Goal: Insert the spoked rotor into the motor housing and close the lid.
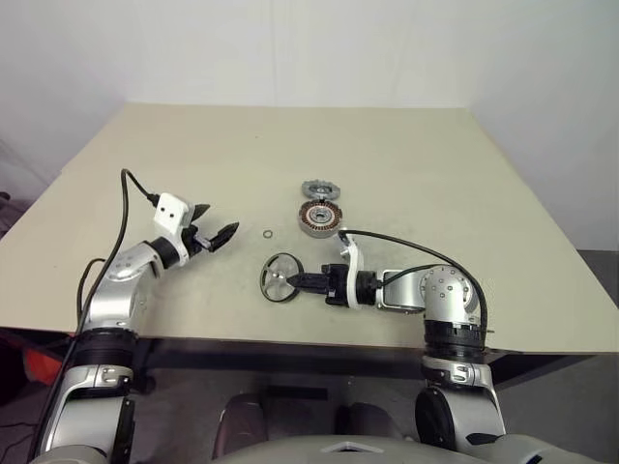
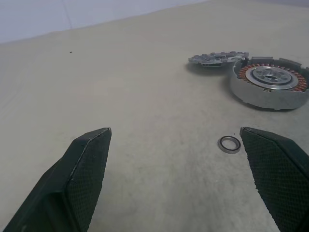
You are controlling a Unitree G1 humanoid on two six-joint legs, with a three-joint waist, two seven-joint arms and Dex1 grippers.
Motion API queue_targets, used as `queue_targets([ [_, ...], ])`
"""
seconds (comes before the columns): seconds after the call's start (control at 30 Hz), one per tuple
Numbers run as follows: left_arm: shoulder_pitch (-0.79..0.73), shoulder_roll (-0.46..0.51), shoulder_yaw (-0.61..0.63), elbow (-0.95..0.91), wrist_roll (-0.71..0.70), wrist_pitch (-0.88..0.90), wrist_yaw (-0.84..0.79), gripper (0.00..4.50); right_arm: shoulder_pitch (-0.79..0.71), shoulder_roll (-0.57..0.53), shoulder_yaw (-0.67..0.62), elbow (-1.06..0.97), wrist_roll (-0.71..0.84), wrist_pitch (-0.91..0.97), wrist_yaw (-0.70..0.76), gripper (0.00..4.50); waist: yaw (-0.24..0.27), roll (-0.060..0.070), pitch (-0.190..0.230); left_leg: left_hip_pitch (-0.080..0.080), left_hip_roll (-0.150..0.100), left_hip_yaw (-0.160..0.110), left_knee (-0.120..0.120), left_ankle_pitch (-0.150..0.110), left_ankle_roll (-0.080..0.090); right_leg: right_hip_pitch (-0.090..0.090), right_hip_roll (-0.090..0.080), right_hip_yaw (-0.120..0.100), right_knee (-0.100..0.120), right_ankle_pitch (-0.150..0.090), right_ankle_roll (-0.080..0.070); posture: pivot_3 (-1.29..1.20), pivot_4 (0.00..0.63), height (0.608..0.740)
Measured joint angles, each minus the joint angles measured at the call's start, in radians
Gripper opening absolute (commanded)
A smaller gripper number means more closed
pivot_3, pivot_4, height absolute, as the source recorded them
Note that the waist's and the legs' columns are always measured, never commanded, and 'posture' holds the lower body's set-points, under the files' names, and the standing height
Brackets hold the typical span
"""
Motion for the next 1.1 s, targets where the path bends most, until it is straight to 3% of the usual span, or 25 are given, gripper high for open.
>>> queue_targets([
  [0.07,0.001,0.000,0.000,-0.009,-0.001,0.007,-0.003,4.50,0.000,-0.022,0.019,-0.003,-0.005,-0.016,0.014,2.56,0.000,0.000,0.000,0.000,0.000,0.000,0.000,0.000,0.000,0.000,0.000,0.000,0.000,0.000,0.000,0.00,0.000,0.740],
  [0.23,0.001,0.000,-0.011,-0.018,-0.008,0.036,-0.029,4.50,-0.006,-0.084,0.053,-0.044,-0.008,-0.060,0.065,2.56,0.001,0.000,0.000,0.000,0.000,0.000,0.000,0.000,0.000,0.000,0.000,0.000,0.000,0.000,0.000,0.00,0.000,0.740],
  [0.4,-0.001,-0.004,-0.024,-0.017,-0.008,0.037,-0.050,4.50,0.029,-0.253,0.192,-0.110,-0.102,-0.212,0.137,2.56,0.005,0.000,0.000,0.001,0.000,0.000,0.000,0.000,0.000,0.001,0.000,0.000,0.000,0.000,0.000,0.00,0.000,0.740],
  [0.6,-0.015,-0.010,-0.038,-0.013,-0.008,0.036,-0.069,4.50,0.047,-0.423,0.334,-0.056,-0.387,-0.703,0.240,2.56,0.004,0.000,0.000,0.000,0.000,0.000,0.002,0.000,0.000,0.001,0.000,0.000,0.000,0.000,0.001,0.00,0.000,0.740],
  [0.67,-0.018,-0.022,-0.046,-0.010,-0.006,0.032,-0.071,4.50,0.013,-0.429,0.363,0.016,-0.471,-0.842,0.252,2.56,-0.004,-0.001,0.000,0.001,0.000,0.000,0.002,0.000,0.000,0.001,0.000,0.000,0.001,0.000,0.001,0.00,0.000,0.740],
  [0.87,-0.021,-0.028,-0.053,-0.002,-0.002,0.029,-0.076,4.50,-0.071,-0.399,0.375,0.194,-0.547,-1.017,0.326,2.56,-0.006,0.000,0.000,-0.001,0.000,0.000,0.005,-0.001,0.003,0.000,0.000,0.000,0.002,0.003,-0.006,0.00,0.000,0.740],
  [1.1,-0.021,-0.039,-0.054,0.005,0.003,0.021,-0.080,4.50,-0.239,-0.393,0.511,0.407,-0.742,-1.311,0.433,2.56,-0.006,-0.001,0.000,-0.002,0.000,0.000,0.008,-0.002,0.004,0.000,0.000,0.000,0.005,0.003,-0.006,0.00,0.000,0.740],
])
